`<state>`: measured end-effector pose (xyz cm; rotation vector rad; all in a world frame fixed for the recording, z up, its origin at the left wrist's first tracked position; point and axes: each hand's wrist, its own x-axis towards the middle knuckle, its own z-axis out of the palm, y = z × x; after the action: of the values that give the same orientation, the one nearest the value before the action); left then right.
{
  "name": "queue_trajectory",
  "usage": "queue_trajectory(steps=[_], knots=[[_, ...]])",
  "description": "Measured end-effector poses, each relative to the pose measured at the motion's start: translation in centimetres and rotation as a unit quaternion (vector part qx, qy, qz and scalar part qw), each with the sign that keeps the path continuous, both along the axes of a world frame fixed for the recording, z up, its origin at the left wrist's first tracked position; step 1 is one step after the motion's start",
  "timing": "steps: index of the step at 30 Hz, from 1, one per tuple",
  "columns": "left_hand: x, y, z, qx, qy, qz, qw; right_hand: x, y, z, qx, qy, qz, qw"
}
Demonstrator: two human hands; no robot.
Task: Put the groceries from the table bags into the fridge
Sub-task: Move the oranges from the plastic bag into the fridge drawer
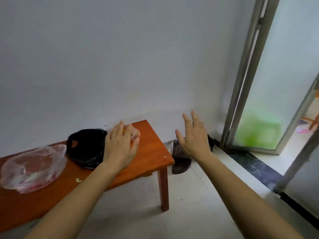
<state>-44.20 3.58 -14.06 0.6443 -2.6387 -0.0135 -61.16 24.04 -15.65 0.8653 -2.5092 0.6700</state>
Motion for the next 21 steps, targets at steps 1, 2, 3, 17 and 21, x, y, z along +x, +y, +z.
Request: queue_trajectory(steps=[1, 2, 3, 17, 21], knots=[[-1.1, -2.0, -0.1, 0.000, -0.013, 0.012, 1.000, -1.5, -2.1, -0.5, 0.004, -0.008, 0.012, 1.000], [-2.4, -4.1, 0.0, 0.004, -0.029, 0.025, 0.999, -3.0, -4.2, -0.8, 0.010, -0.020, 0.024, 0.999], [-3.7, -6.1, 0.1, 0.008, -0.047, 0.038, 0.998, -4.4, -6.1, -1.0, 0.018, -0.035, 0.036, 0.999], [-14.8, -27.2, -1.6, 0.045, -0.103, 0.095, 0.989, -16.4, -28.8, -1.3, 0.092, -0.103, 0.185, 0.973], [-18.5, -33.6, -4.1, 0.066, -0.102, 0.075, 0.990, -19.2, -34.4, -3.7, 0.117, -0.115, 0.183, 0.969]])
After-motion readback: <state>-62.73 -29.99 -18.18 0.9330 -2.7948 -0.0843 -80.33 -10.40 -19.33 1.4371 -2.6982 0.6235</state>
